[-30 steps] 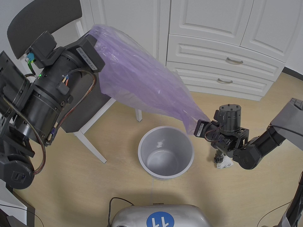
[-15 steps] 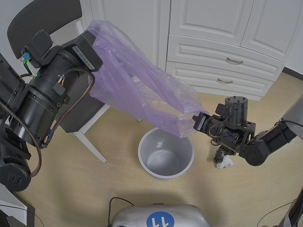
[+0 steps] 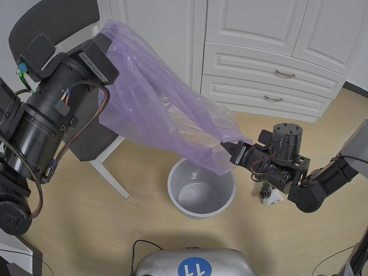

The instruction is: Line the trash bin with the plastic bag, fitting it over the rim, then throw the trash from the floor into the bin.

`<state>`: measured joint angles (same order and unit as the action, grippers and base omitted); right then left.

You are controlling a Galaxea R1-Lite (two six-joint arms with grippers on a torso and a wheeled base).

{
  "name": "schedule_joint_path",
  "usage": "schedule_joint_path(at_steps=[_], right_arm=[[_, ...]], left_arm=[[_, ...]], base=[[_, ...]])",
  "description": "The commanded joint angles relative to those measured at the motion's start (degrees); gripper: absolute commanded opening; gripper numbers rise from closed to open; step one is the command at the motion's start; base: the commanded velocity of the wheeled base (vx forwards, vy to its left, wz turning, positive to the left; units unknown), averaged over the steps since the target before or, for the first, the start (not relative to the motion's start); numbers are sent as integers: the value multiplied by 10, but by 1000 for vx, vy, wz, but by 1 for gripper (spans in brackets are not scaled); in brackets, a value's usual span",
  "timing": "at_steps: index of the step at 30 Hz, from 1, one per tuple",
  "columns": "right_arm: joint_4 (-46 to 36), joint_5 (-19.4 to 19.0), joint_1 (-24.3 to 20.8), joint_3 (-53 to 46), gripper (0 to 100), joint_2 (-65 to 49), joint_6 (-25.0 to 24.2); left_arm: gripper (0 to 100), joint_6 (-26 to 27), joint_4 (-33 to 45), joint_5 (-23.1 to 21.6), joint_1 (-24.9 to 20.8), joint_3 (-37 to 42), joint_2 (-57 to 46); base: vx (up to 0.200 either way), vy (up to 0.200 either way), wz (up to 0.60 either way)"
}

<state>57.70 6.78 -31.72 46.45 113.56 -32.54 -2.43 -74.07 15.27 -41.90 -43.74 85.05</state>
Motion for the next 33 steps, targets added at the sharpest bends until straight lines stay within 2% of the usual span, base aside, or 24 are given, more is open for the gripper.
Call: schedule_joint_path(at_steps=[1,7,13,17,20,33], right_arm=[[1,-1,-3,0,100,13,-2],[33,1,-4,3,100,46,-1],[36,-1,-4,-10,100,22,2],[37,-25,-4,-26,100,21,4],[42,-38,-7,-29,100,44,4],[105,-37,-15,-26,100,126,3]], left_arm=[[0,0,0,0,0,0,-3],[0,0,1,0,0,1,-9],[0,0,3,0,0,0,-9],[0,0,3,0,1,-2,-9],[0,0,3,0,2,-3,-10],[0,0,4,0,3,-4,-13]], base=[[0,0,0],[0,0,0],[0,0,0],[0,0,0],[0,0,0],[0,0,0]])
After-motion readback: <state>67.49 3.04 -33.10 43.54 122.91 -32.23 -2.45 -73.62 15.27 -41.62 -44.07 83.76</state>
